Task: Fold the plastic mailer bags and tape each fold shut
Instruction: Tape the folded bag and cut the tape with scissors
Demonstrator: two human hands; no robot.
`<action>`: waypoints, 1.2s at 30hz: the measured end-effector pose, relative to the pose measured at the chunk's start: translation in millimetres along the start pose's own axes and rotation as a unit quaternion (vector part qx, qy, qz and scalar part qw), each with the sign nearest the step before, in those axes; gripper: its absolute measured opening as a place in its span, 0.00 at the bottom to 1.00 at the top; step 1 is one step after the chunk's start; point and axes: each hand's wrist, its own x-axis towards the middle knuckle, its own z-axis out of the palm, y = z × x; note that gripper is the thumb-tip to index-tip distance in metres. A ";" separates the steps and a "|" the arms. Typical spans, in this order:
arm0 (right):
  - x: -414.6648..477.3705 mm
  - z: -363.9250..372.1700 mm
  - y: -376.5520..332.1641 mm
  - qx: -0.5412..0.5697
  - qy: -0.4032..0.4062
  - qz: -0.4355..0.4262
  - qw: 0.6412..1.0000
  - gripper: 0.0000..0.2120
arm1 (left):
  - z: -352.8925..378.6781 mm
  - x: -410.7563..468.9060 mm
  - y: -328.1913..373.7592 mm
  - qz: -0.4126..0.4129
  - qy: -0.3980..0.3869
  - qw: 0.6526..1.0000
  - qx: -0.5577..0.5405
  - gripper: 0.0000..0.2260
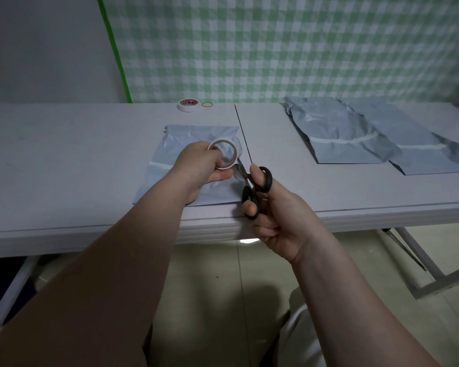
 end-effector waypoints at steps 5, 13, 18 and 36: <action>1.4 0.2 0.9 0.002 0.005 0.001 1.000 0.15 | 0.6 0.0 -0.6 0.005 -0.001 1.000 0.001 0.07; 1.3 -0.9 1.5 -0.005 0.005 -0.004 1.000 0.15 | 0.4 0.5 -0.7 -0.001 -0.002 1.000 -0.004 0.08; 2.1 -0.8 1.5 -0.008 0.005 -0.005 1.000 0.15 | 1.4 -0.2 -0.1 0.003 0.003 1.000 0.001 0.08; 0.0 -5.8 -2.8 0.017 0.009 -0.019 1.000 0.16 | 0.9 -0.4 2.6 -0.009 0.019 0.999 -0.026 0.09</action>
